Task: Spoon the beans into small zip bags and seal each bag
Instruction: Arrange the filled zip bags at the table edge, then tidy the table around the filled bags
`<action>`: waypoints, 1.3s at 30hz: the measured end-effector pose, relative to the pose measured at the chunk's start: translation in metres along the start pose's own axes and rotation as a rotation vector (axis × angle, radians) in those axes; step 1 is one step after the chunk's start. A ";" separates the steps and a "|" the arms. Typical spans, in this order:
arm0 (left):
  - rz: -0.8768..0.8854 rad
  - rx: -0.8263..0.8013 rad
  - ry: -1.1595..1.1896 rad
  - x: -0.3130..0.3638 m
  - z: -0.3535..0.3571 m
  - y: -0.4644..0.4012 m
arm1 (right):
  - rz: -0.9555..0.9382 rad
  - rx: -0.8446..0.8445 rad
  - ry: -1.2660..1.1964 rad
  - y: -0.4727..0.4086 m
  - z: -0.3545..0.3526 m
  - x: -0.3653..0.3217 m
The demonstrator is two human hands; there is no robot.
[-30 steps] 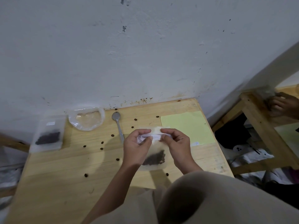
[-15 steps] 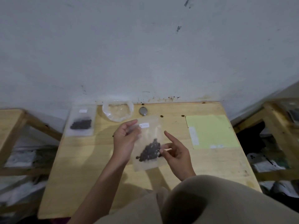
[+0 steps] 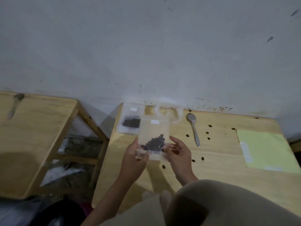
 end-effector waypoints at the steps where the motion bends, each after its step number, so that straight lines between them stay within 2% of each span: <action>1: -0.020 0.017 -0.028 -0.009 -0.008 -0.008 | 0.003 -0.045 0.045 -0.001 0.015 0.000; 3: -0.095 0.047 -0.063 -0.023 -0.023 -0.024 | 0.018 -0.127 0.148 -0.005 0.043 0.000; 6: -0.135 0.055 -0.111 -0.035 -0.037 -0.052 | -0.013 -0.151 0.311 -0.021 0.077 0.000; 12: -0.017 0.006 -0.273 -0.046 -0.040 -0.116 | -0.114 -0.110 0.476 -0.064 0.123 -0.018; 15: -0.044 -0.010 -0.365 -0.055 -0.037 -0.142 | -0.159 -0.075 0.591 -0.081 0.137 -0.018; 19: -0.014 -0.076 -0.537 -0.066 -0.028 -0.153 | -0.186 -0.131 0.740 -0.092 0.151 -0.011; 21: 0.030 -0.082 -0.526 -0.071 -0.025 -0.153 | -0.173 -0.137 0.787 -0.095 0.156 -0.005; 28: 0.077 -0.028 -0.459 -0.074 -0.025 -0.144 | -0.165 -0.131 0.811 -0.098 0.150 0.003; 32: 0.107 0.110 -0.438 -0.068 -0.028 -0.123 | -0.209 -0.124 0.727 -0.088 0.141 -0.001; 35: 0.204 0.201 -0.440 -0.059 -0.026 -0.092 | -0.310 -0.069 0.705 -0.073 0.126 -0.003; 37: 0.267 0.201 -0.439 -0.061 -0.019 -0.066 | -0.379 -0.029 0.709 -0.061 0.112 0.001; 39: 0.273 0.133 -0.464 -0.069 -0.006 -0.041 | -0.402 -0.011 0.703 -0.047 0.096 0.009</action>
Point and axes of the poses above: each hand's wrist, its own y-axis away from the middle knuckle, its own z-axis out of the palm, x = y × z, the point moved 6 cm from there along -y, towards the middle knuckle, and after that the axes turned 7 degrees about x, right-handed, at the moved point
